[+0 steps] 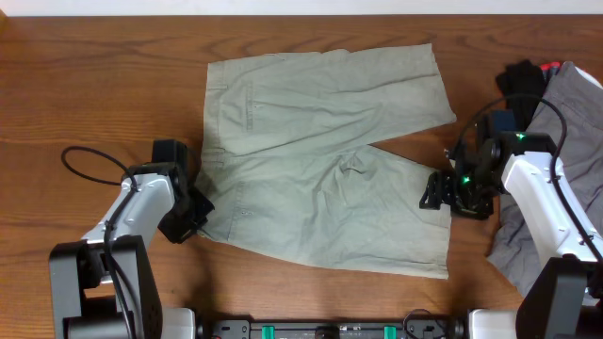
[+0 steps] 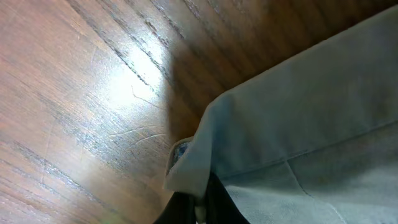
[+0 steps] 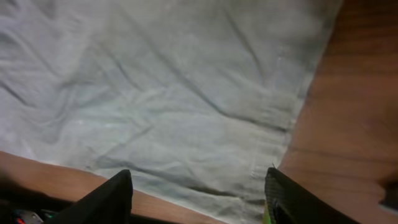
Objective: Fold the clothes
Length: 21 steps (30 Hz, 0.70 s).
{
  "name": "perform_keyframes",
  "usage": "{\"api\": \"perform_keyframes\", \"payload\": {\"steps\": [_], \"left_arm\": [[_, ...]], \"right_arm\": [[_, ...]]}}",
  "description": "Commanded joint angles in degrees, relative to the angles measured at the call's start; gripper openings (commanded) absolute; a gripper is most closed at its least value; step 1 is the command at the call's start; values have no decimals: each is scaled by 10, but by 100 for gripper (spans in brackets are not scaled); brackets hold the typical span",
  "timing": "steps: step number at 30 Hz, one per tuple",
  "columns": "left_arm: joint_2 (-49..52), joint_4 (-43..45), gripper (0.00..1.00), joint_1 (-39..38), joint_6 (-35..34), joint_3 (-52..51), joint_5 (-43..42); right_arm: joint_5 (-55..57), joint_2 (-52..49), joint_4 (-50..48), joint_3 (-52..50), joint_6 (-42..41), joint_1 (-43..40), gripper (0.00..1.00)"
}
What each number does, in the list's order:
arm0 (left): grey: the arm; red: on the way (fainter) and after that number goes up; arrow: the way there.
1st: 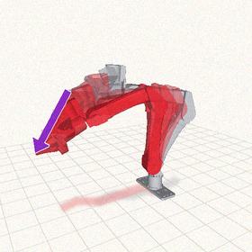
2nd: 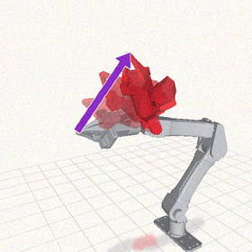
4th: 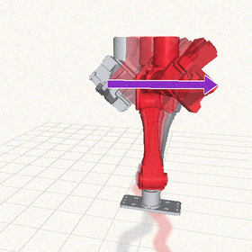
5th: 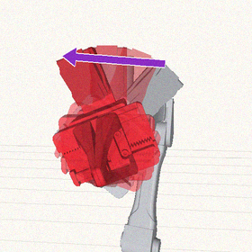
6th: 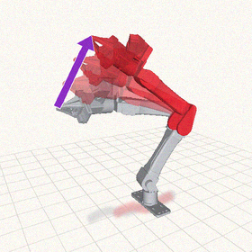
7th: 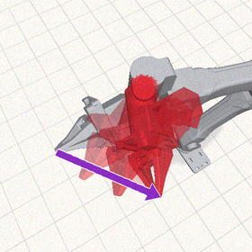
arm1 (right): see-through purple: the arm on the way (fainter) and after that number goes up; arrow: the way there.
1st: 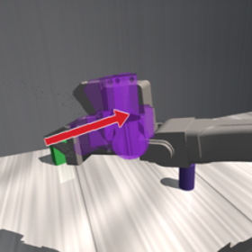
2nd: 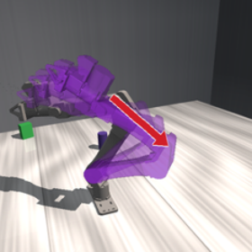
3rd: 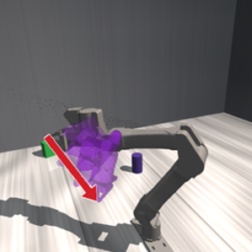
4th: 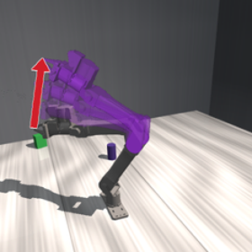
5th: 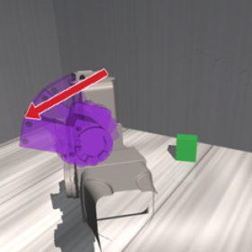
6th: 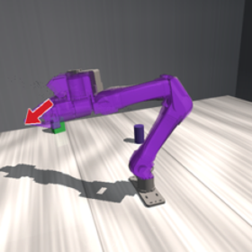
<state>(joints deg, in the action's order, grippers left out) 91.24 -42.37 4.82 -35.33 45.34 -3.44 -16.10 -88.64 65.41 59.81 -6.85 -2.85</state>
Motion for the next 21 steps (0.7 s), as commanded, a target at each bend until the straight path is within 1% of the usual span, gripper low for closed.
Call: {"api": "perform_keyframes", "payload": {"steps": [1, 6, 9, 11, 14, 18, 21], "left_arm": [[-9, -6, 6, 3, 12, 2, 10], [-9, -6, 6, 3, 23, 2, 11], [-9, -5, 6, 3, 23, 2, 11], [-9, -4, 6, 3, 23, 2, 11], [-9, -4, 6, 3, 23, 2, 11], [-9, -3, 7, 3, 23, 2, 11], [-9, -3, 6, 3, 23, 2, 11]], "right_arm": [[11, 0, 14, -2, -4, -10, 70], [2, 0, 41, -37, -39, -8, 69], [-44, 0, 37, -87, -45, -2, 66], [-47, 0, 35, -115, -59, 0, 65], [-50, 0, 12, -162, -95, -1, 63], [-49, 0, -21, -194, -143, -1, 63], [-45, 0, -50, -211, -169, -1, 59]]}}
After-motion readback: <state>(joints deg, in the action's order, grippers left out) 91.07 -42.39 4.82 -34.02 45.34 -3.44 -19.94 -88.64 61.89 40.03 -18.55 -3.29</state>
